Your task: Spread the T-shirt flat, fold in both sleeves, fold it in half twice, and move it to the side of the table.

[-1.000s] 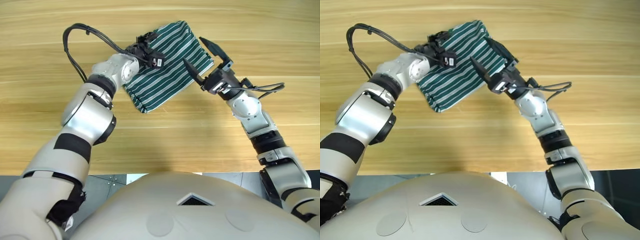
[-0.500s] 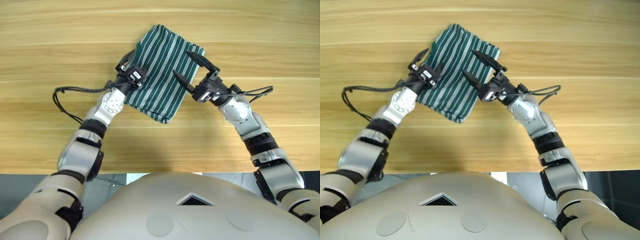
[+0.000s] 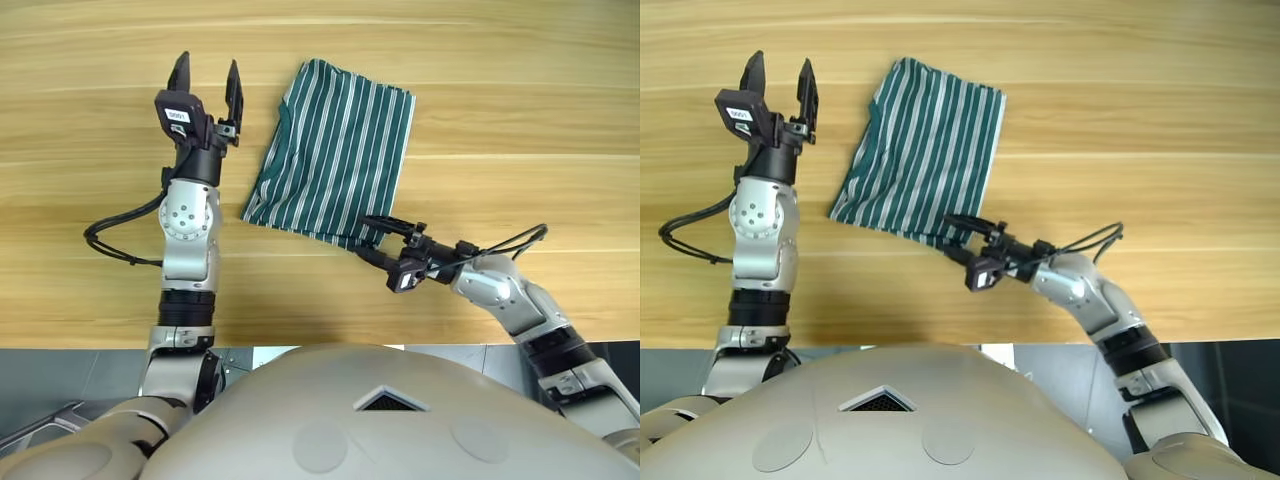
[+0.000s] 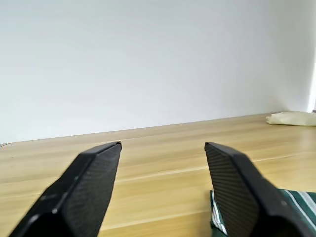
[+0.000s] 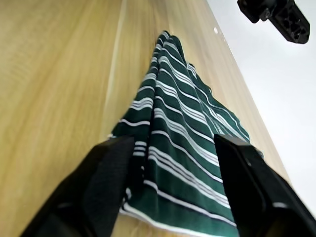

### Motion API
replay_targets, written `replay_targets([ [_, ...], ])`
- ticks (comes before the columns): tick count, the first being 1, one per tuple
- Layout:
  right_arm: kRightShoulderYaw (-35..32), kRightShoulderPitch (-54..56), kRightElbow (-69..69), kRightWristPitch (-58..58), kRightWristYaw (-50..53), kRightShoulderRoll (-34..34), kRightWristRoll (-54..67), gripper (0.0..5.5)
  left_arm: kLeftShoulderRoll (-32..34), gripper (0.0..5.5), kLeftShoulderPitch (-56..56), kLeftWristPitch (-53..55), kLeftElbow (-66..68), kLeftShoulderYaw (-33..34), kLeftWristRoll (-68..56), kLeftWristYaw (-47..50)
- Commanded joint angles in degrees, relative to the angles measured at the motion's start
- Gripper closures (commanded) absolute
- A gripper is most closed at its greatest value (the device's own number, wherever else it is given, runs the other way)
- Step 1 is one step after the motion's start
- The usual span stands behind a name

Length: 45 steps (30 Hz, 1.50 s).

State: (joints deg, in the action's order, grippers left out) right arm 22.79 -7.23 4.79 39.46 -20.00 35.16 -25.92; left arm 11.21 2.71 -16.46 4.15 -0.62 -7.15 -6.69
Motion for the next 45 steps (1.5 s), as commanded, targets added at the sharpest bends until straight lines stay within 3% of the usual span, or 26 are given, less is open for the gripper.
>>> replay_targets([
  [1, -2.4, 2.4, 4.9, -1.6, 2.6, -0.8, -0.7, 2.55, 2.9, 2.36, 1.5, -2.5, 3.8, 4.1, 0.5, -1.2],
  [12, -4.4, 0.0, 4.3, -1.9, 0.1, 5.7, -1.2, 2.55, 5.6, 2.36, 2.3, -8.9, 10.5, 4.7, 8.2, -1.4],
  [21, -8.4, -4.7, -8.6, 2.7, -5.7, 9.8, 16.2, 2.55, 17.0, 2.36, 0.9, -16.4, 14.8, 2.7, 17.8, -5.9],
  [25, -13.4, -4.6, -13.0, 2.9, -6.8, 11.0, 26.2, 2.55, 23.4, 2.36, 0.0, -21.6, 17.1, -2.8, 26.3, -9.4],
  [27, -17.9, -3.1, -9.5, 2.4, -5.8, 11.6, 25.2, 2.55, 28.5, 2.36, -1.5, -23.8, 18.1, -5.1, 33.2, -9.2],
  [29, -19.1, -0.8, -3.3, 1.0, -3.3, 11.9, 16.1, 2.55, 32.2, 2.36, -1.9, -24.2, 19.8, -7.7, 39.2, -9.5],
  [32, -15.5, 1.6, 5.4, 0.1, -0.2, 11.0, 3.0, 2.55, 34.0, 2.36, -2.6, -25.6, 19.6, -12.5, 39.3, -15.6],
  [37, -11.1, 3.3, 11.4, 1.2, 1.8, 8.6, -3.5, 2.55, 38.5, 2.36, -6.4, -25.9, 14.7, -16.4, 35.0, -24.1],
  [45, -7.3, 7.6, 16.4, 2.7, 2.9, 7.2, -4.8, 2.55, 35.6, 2.36, -2.7, -26.9, 15.3, -24.4, 34.8, -29.0],
])
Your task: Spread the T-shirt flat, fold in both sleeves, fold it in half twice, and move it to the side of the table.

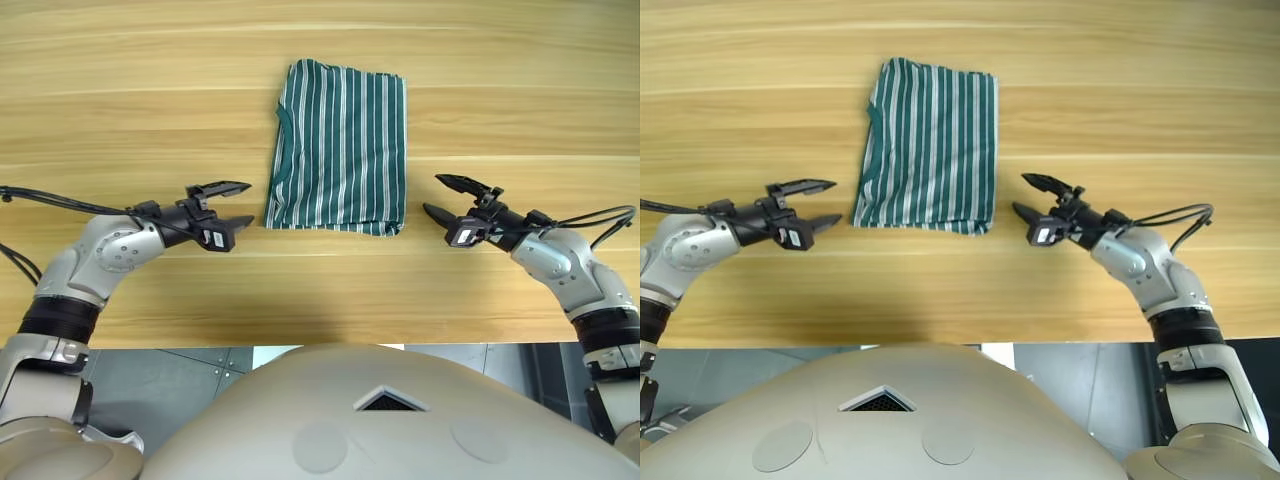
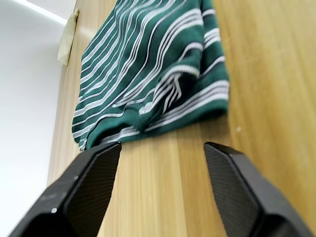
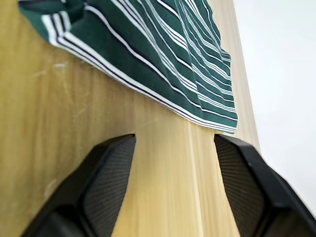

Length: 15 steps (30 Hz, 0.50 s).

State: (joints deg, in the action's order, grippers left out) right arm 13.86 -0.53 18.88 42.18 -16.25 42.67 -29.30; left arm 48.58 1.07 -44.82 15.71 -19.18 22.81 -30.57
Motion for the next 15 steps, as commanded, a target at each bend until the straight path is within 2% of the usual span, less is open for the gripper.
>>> replay_targets([
  [1, 1.8, 1.2, 2.7, 0.2, -0.8, -0.3, -1.3, 2.55, -1.9, 2.36, -0.4, 1.2, 4.5, -6.6, 5.2, -5.1],
  [9, 2.9, 1.6, 2.0, 0.8, -2.0, 0.3, 0.1, 2.55, -4.9, 2.36, 5.5, -2.4, 12.4, -11.3, 6.3, -4.1],
  [15, 3.9, -1.2, -0.9, 1.6, -4.8, 2.1, 2.0, 2.55, -4.9, 3.49, 6.9, -6.8, 16.2, -14.1, 5.9, -5.1],
])
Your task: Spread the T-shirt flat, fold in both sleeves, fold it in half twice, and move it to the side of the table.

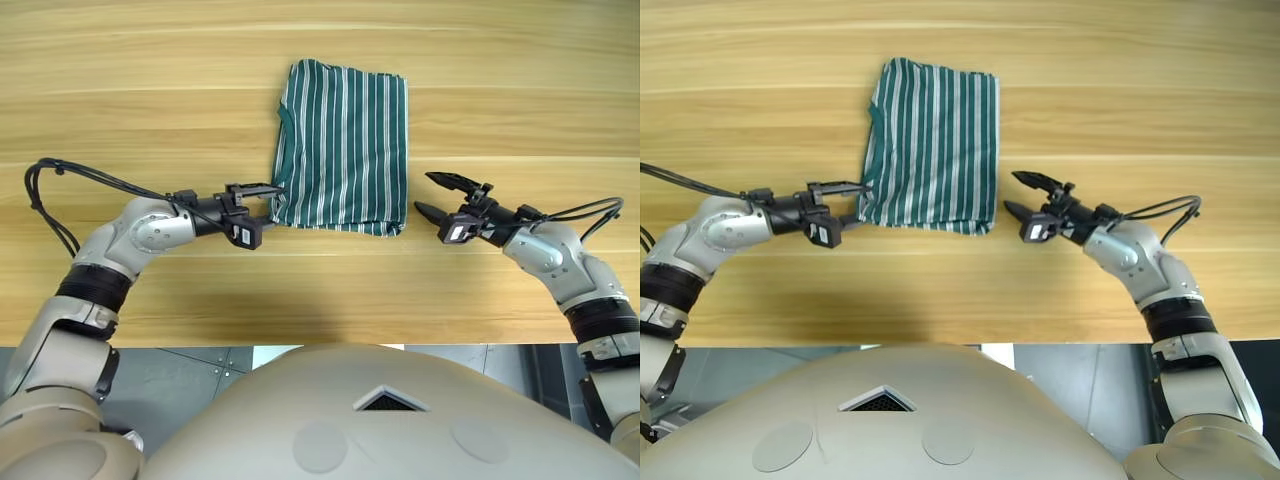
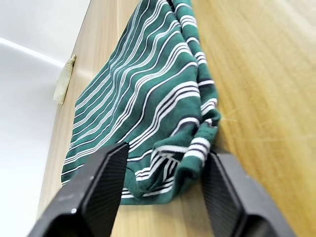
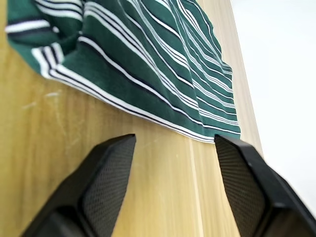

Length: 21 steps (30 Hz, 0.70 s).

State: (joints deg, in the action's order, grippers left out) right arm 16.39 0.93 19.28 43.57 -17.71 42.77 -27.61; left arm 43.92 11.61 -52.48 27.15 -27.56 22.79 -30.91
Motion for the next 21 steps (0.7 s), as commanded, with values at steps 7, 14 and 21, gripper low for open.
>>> replay_targets([
  [7, 1.1, -6.5, -8.1, -0.3, -7.6, 4.4, 3.1, 2.55, -1.0, 4.60, -2.2, 0.2, 8.4, -7.0, 6.6, -3.7],
  [14, 3.4, -2.9, -5.1, 0.3, -9.6, 2.6, 1.8, 2.55, -1.1, 5.15, -1.8, 0.8, 9.2, -6.5, 6.4, -2.2],
  [21, 7.1, 2.9, 0.2, 2.4, -10.0, -0.2, 1.1, 2.55, -2.8, 5.24, -1.3, 1.7, 9.5, -6.3, 6.7, 0.5],
])
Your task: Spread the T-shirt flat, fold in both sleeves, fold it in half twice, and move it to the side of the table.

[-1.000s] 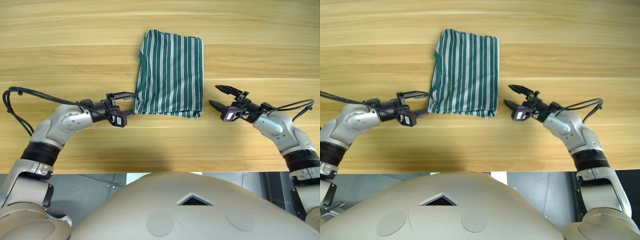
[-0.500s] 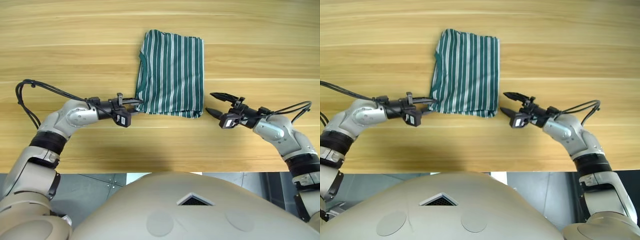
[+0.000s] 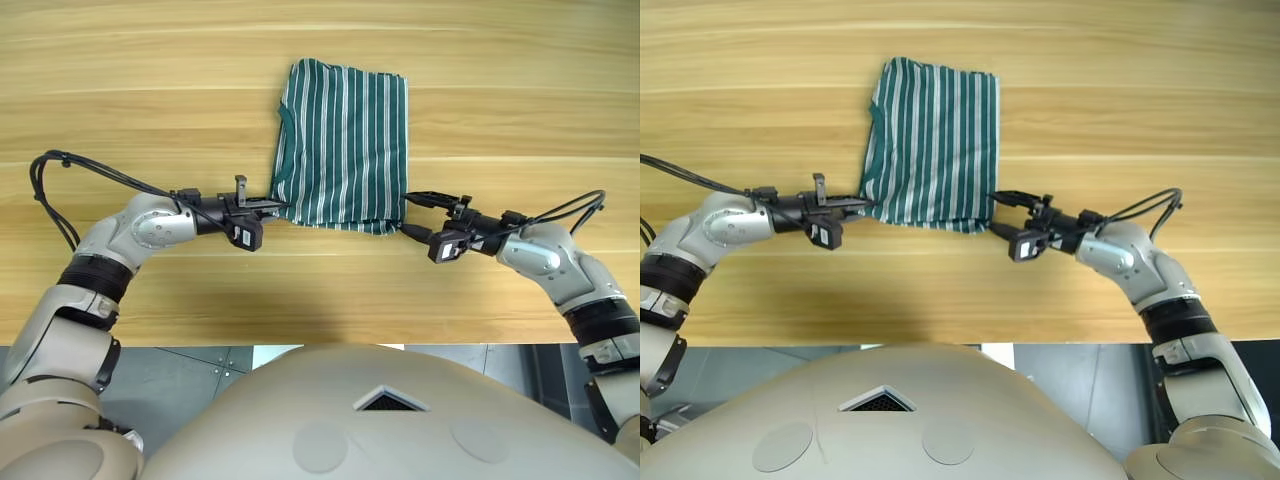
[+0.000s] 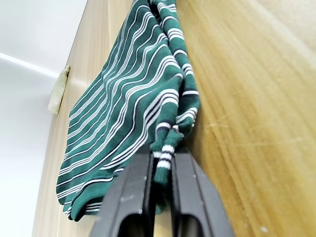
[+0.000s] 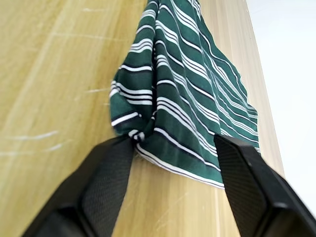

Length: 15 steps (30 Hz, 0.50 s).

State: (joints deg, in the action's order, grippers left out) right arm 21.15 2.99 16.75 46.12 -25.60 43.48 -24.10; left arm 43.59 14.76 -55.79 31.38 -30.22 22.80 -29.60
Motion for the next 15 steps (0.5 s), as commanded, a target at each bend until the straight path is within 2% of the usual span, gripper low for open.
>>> replay_targets([
  [1, 2.7, 1.0, 3.0, 0.1, -2.1, -1.1, -2.5, 2.55, -2.6, 5.24, -4.4, 5.0, 5.4, -3.7, 6.7, -0.6],
  [2, 3.0, 1.2, 3.2, 0.3, -2.0, -1.1, -2.5, 2.55, -2.6, 5.24, -4.3, 5.0, 5.5, -3.6, 6.7, -0.4],
  [15, 2.3, 1.0, 2.7, 1.1, -1.1, -1.3, -0.3, 5.07, -1.9, 5.24, -5.0, 5.0, 7.2, -2.7, 5.3, 0.9],
])
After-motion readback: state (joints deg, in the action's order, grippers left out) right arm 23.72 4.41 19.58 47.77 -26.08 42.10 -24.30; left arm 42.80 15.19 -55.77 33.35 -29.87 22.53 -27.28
